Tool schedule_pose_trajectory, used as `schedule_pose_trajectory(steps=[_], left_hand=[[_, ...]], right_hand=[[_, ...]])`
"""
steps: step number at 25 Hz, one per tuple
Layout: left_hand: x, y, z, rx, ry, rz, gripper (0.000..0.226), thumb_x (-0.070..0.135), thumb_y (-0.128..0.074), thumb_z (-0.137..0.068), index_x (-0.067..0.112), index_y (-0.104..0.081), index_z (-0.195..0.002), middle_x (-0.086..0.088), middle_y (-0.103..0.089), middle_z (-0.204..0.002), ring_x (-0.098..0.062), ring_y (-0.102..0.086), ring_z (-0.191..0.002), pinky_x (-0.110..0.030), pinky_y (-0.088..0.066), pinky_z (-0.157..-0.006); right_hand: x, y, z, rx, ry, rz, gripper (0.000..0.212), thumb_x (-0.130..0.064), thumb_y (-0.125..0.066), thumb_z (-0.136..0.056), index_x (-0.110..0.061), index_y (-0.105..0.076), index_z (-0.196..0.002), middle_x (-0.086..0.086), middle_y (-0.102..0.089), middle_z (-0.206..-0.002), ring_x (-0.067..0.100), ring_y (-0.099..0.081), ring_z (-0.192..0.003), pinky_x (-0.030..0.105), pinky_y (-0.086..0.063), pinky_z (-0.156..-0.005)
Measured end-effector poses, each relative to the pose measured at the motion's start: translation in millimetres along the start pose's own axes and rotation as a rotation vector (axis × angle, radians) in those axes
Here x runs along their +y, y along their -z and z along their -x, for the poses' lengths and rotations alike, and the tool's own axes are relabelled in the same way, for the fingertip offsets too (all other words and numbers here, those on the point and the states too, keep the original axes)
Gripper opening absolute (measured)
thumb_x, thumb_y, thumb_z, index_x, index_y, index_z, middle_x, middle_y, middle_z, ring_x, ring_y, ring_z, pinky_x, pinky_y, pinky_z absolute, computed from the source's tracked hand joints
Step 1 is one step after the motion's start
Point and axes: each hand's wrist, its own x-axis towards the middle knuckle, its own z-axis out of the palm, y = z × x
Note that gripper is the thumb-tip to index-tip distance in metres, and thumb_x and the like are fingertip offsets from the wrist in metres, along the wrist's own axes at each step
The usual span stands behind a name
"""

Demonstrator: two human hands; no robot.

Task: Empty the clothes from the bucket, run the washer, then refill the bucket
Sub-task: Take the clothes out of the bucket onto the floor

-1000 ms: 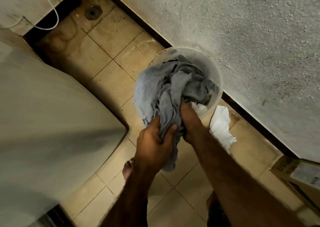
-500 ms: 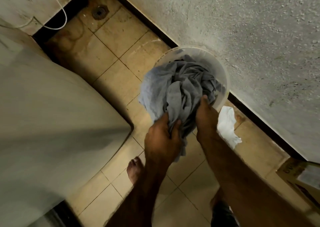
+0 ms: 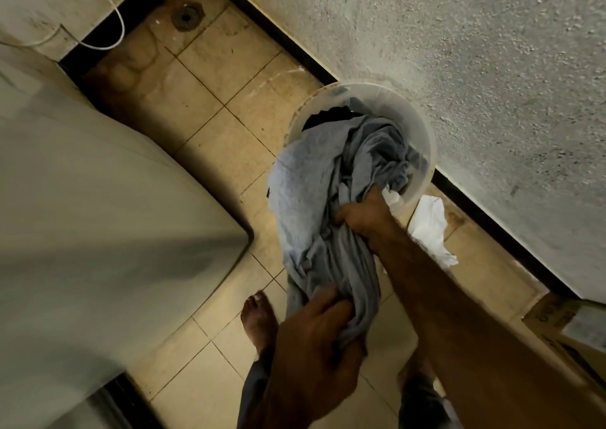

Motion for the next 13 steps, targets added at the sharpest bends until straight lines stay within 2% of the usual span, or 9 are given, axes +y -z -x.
schedule_pose_trajectory(steps=[1,2,4,5,7,9,12,13], left_hand=[[-5.8,-2.1,-1.0,0.012,0.131,0.112,0.012,0.038,-0.063,-0.093,0.026,-0.066,-0.095,0.015,-0.063,-0.093,-0.002,-0.061,-0.083,-0.021,-0.047,-0.072],[-12.7,-1.5,-9.3,0.022,0.347,0.284,0.029,0.055,-0.058,-0.093,0.028,-0.064,-0.103,0.013,-0.068,-0.096,-0.003,-0.065,-0.087,-0.023,-0.051,-0.077],[-32.5,1.0,-33.1,0.063,0.814,0.631,0.067,0.084,-0.045,-0.08,0.035,-0.057,-0.123,0.009,-0.07,-0.114,-0.008,-0.068,-0.104,-0.035,-0.055,-0.095],[-41.4,3.9,-45.5,0.072,0.925,0.767,0.073,0.087,-0.039,-0.079,0.036,-0.055,-0.127,0.008,-0.069,-0.118,-0.013,-0.068,-0.107,-0.04,-0.054,-0.097],[-40.1,13.2,-73.2,0.068,0.906,0.997,0.065,0.08,-0.033,-0.085,0.037,-0.057,-0.128,0.006,-0.071,-0.118,-0.014,-0.069,-0.107,-0.041,-0.054,-0.096],[-31.3,21.1,-99.1,0.118,0.821,1.149,0.065,0.075,-0.037,-0.089,0.035,-0.056,-0.136,0.001,-0.068,-0.129,-0.018,-0.066,-0.117,-0.044,-0.048,-0.106],[-32.7,25.9,-121.2,0.139,0.787,1.173,0.066,0.077,-0.048,-0.085,0.033,-0.058,-0.133,-0.002,-0.066,-0.129,-0.023,-0.06,-0.124,-0.044,-0.041,-0.111],[-38.2,25.9,-124.5,0.184,0.818,1.172,0.07,0.079,-0.051,-0.081,0.031,-0.059,-0.131,-0.002,-0.065,-0.129,-0.026,-0.056,-0.127,-0.047,-0.039,-0.113]], right_hand=[[-0.8,1.2,6.9,0.039,0.047,-0.067,0.081,-0.01,-0.079,-0.077,-0.01,-0.043,-0.149,0.011,-0.052,-0.149,0.035,-0.049,-0.137,0.049,-0.042,-0.115],[0.8,1.0,12.3,0.096,0.079,-0.13,0.063,-0.011,-0.073,-0.089,-0.012,-0.049,-0.147,0.01,-0.055,-0.148,0.032,-0.051,-0.136,0.046,-0.042,-0.116],[-3.0,-1.0,25.0,0.257,0.134,-0.298,0.043,-0.013,-0.066,-0.096,-0.012,-0.06,-0.138,0.008,-0.063,-0.138,0.029,-0.058,-0.128,0.039,-0.046,-0.111],[-7.6,-2.3,34.1,0.298,0.17,-0.393,0.038,-0.011,-0.066,-0.095,-0.012,-0.064,-0.133,0.006,-0.067,-0.133,0.026,-0.062,-0.122,0.036,-0.05,-0.107],[-16.3,-10.8,52.0,0.225,0.229,-0.454,0.033,-0.008,-0.065,-0.094,-0.012,-0.068,-0.127,0.005,-0.07,-0.126,0.022,-0.065,-0.115,0.03,-0.055,-0.097],[-19.1,-20.8,59.9,0.119,0.201,-0.343,0.03,-0.007,-0.06,-0.097,-0.011,-0.068,-0.126,0.005,-0.071,-0.124,0.023,-0.066,-0.117,0.027,-0.054,-0.093],[-27.6,-16.9,62.2,0.024,0.246,-0.314,0.027,-0.008,-0.057,-0.099,-0.016,-0.07,-0.121,-0.003,-0.072,-0.118,0.013,-0.067,-0.113,0.026,-0.055,-0.095],[-27.9,-14.4,63.4,0.0,0.207,-0.351,0.027,-0.007,-0.057,-0.099,-0.013,-0.069,-0.122,0.0,-0.072,-0.117,0.015,-0.068,-0.112,0.027,-0.056,-0.092]])
